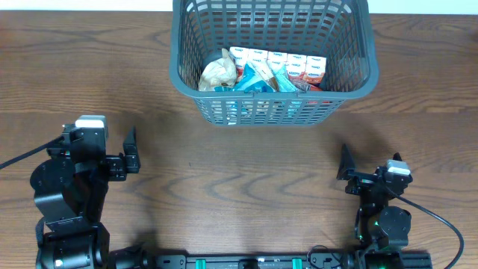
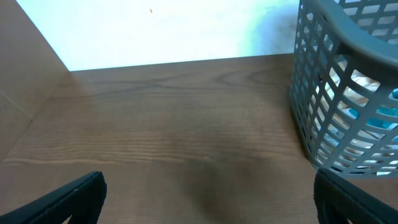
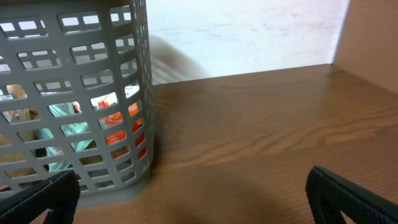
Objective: Pack container
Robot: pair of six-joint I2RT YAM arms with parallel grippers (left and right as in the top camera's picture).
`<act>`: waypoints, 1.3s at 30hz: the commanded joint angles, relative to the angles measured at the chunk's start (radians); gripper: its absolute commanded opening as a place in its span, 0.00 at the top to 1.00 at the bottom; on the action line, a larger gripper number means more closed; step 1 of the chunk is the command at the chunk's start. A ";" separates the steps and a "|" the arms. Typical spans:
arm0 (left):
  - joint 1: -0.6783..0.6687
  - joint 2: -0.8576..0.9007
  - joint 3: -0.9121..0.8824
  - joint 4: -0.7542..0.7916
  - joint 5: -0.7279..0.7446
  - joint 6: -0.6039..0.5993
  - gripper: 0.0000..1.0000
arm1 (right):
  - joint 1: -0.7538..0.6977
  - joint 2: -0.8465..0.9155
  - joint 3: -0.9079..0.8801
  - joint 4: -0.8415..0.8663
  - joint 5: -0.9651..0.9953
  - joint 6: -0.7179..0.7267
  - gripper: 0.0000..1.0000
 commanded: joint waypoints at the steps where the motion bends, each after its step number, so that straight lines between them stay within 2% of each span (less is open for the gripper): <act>1: 0.004 -0.003 -0.001 0.001 0.017 -0.009 0.01 | -0.013 -0.009 -0.008 0.003 -0.005 0.007 0.01; 39: 0.004 -0.003 -0.001 0.001 0.017 -0.009 0.01 | -0.016 -0.009 -0.008 0.003 -0.023 0.008 0.01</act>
